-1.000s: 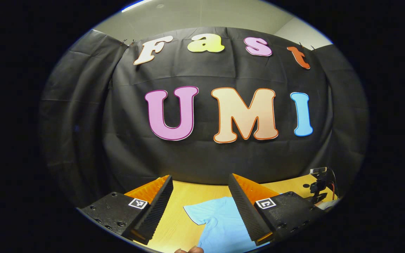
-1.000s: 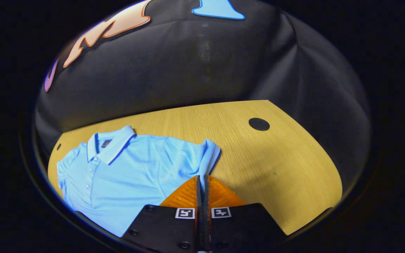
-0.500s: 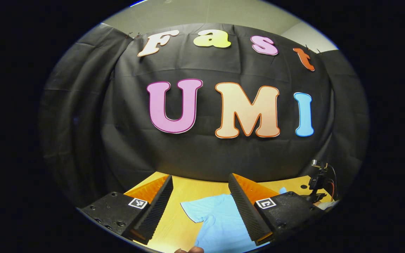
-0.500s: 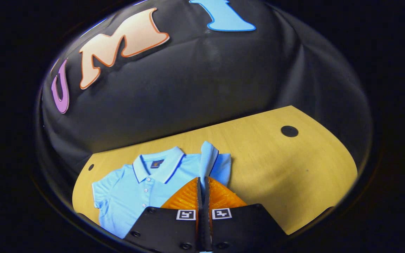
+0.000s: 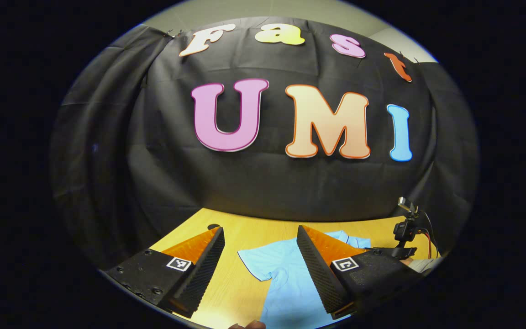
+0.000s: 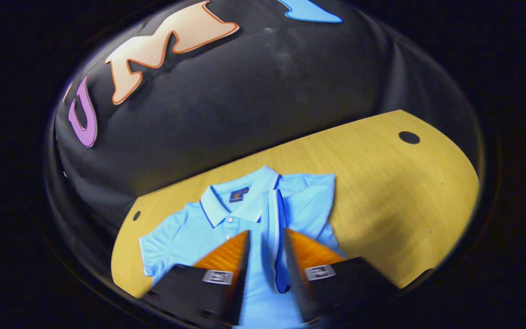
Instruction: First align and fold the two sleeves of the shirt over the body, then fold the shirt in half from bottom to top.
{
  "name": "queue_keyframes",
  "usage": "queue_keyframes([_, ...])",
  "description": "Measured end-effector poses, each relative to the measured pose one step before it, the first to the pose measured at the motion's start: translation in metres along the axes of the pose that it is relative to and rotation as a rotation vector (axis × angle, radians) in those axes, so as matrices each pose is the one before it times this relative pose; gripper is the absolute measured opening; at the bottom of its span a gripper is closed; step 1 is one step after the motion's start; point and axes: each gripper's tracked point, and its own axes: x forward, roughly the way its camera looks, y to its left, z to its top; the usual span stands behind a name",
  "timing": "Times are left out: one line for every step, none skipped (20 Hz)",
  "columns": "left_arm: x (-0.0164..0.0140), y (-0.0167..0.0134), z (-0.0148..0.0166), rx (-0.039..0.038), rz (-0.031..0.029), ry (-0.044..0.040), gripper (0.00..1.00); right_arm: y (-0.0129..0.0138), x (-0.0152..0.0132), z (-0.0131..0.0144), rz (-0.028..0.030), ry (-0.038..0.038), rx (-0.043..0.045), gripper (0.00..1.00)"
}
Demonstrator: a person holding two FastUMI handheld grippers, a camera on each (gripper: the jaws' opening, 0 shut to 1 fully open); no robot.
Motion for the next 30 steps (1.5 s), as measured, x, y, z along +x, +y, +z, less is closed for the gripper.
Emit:
queue_keyframes([0.00673, 0.00057, -0.00583, -0.01723, -0.00812, 0.00453, 0.96, 0.00751, -0.00445, 0.00698, 0.03076, -0.02146, 0.00056, 0.69])
queue_keyframes([0.00744, 0.00103, -0.00640, -0.01567, -0.00313, 0.01082, 0.96, 0.00180, -0.00511, 0.00714, 0.00247, -0.02101, -0.01462, 1.00])
queue_keyframes([0.00786, 0.00283, -0.00596, -0.01291, 0.00088, 0.01363, 0.96, 0.00039, -0.00630, 0.00352, 0.00062, -0.01180, -0.01472, 0.98])
queue_keyframes([0.00835, 0.00237, -0.00466, -0.01280, 0.00164, 0.01097, 0.96, -0.00080, -0.00511, 0.00297, -0.00359, -0.00551, -0.01626, 0.97])
queue_keyframes([0.00834, 0.00229, -0.00564, -0.00836, 0.00207, 0.00871, 0.96, -0.00155, -0.00760, 0.00290, -0.00805, -0.00588, -0.02273, 0.97])
queue_keyframes([0.00756, 0.00188, -0.00609, -0.00405, 0.00009, 0.00938, 0.96, -0.00148, -0.00616, 0.00254, -0.00383, -0.00928, -0.02444, 0.98])
queue_keyframes([0.00994, 0.00202, -0.00461, 0.00174, 0.00131, 0.00853, 0.96, -0.00104, -0.00610, 0.00083, -0.00056, 0.00031, -0.02507, 0.97])
queue_keyframes([0.01053, 0.00346, -0.00480, 0.00206, 0.00342, 0.00917, 0.96, -0.00047, -0.00925, -0.00183, -0.00257, 0.00053, -0.02423, 0.98])
queue_keyframes([0.01068, 0.00384, -0.00787, 0.00584, 0.00663, 0.01861, 0.95, -0.00358, -0.00841, -0.00037, -0.00960, 0.00024, -0.02400, 0.98])
queue_keyframes([0.01151, 0.00273, -0.01005, 0.00631, 0.00559, 0.01917, 0.96, -0.00422, -0.00828, -0.00262, -0.01206, -0.00055, -0.01851, 0.98])
queue_keyframes([0.01222, 0.00153, -0.01011, 0.00353, 0.00212, 0.02229, 0.95, -0.00333, -0.00882, -0.00225, -0.00818, -0.00175, -0.00975, 0.98])
queue_keyframes([0.01146, 0.00125, -0.00802, 0.00328, 0.00145, 0.02031, 0.95, -0.00306, -0.00980, -0.00161, -0.00133, 0.00065, -0.00425, 0.98])
queue_keyframes([0.01146, 0.00170, -0.00838, 0.00504, 0.00959, 0.02170, 0.96, -0.00386, -0.01053, -0.00213, -0.00014, -0.00077, 0.00081, 0.94])
queue_keyframes([0.00841, -0.00002, -0.01031, 0.00543, -0.00239, 0.02538, 0.96, -0.00566, -0.01024, -0.00057, -0.00977, -0.00163, 0.00107, 0.94])
queue_keyframes([0.00924, -0.00149, -0.01081, 0.01134, -0.00220, 0.02864, 0.96, -0.00780, -0.00936, -0.00074, -0.01516, -0.00350, -0.00146, 0.94])
queue_keyframes([0.01028, -0.00071, -0.00793, 0.00843, -0.00331, 0.02230, 0.96, -0.00776, -0.00874, 0.00103, -0.01666, -0.00560, -0.00226, 0.98])
queue_keyframes([0.00860, -0.00135, -0.00587, 0.00451, 0.00023, 0.01358, 0.96, -0.00629, -0.00889, 0.00084, -0.01301, -0.00659, 0.00053, 0.98])
queue_keyframes([0.00825, -0.00155, -0.00478, 0.00054, 0.00078, 0.00755, 0.96, -0.00486, -0.00664, 0.00102, -0.00411, -0.00454, 0.00172, 0.93])
queue_keyframes([0.00713, 0.00018, -0.00343, -0.00575, 0.00542, -0.00124, 0.96, -0.00436, -0.00664, 0.00036, 0.00027, -0.00299, 0.00117, 0.98])
queue_keyframes([0.00798, -0.00038, -0.00547, -0.00075, 0.00778, 0.00840, 0.95, -0.00418, -0.00463, 0.00159, -0.00069, -0.00142, -0.00154, 0.93])
queue_keyframes([0.00580, 0.00202, -0.00869, 0.00701, 0.01333, 0.02093, 0.95, -0.00538, -0.00346, 0.00039, -0.00801, 0.00004, -0.00698, 0.93])
queue_keyframes([0.00634, 0.00194, -0.00604, 0.00490, 0.01230, 0.01588, 0.95, -0.00583, -0.00292, 0.00004, -0.00895, -0.00060, -0.00626, 0.98])
queue_keyframes([0.00507, -0.00033, -0.00547, -0.00076, 0.00726, 0.01204, 0.95, -0.00386, -0.00197, 0.00070, -0.00491, -0.00179, -0.00446, 0.93])
queue_keyframes([0.00562, 0.00281, -0.00393, -0.00745, 0.01542, 0.00822, 0.95, -0.00308, -0.00153, -0.00114, -0.00449, 0.00119, -0.00249, 0.93])
queue_keyframes([0.00574, 0.00388, -0.00306, -0.01404, 0.01704, 0.00833, 0.95, -0.00188, -0.00138, -0.00182, -0.00025, 0.00339, -0.00341, 0.98])
queue_keyframes([0.00376, 0.00411, -0.00435, -0.01477, 0.01841, 0.01176, 0.95, -0.00302, -0.00071, -0.00263, -0.00289, 0.00736, -0.00715, 0.98])
queue_keyframes([0.00506, 0.00607, -0.00392, -0.01207, 0.02379, 0.01349, 0.95, -0.00413, -0.00037, -0.00255, -0.00554, 0.00780, -0.00996, 0.98])
queue_keyframes([0.00483, 0.00371, -0.00397, -0.01010, 0.01789, 0.00932, 0.95, -0.00211, -0.00102, -0.00176, -0.00239, 0.00573, -0.00880, 0.93])
queue_keyframes([0.00423, 0.00259, -0.00354, -0.01129, 0.00917, 0.00973, 0.95, -0.00106, -0.00097, -0.00103, 0.00001, 0.00279, -0.00701, 0.93])
queue_keyframes([0.00223, 0.00076, -0.00449, -0.01172, 0.00122, 0.01588, 0.95, -0.00177, -0.00110, -0.00030, -0.00036, -0.00034, -0.00693, 0.98])
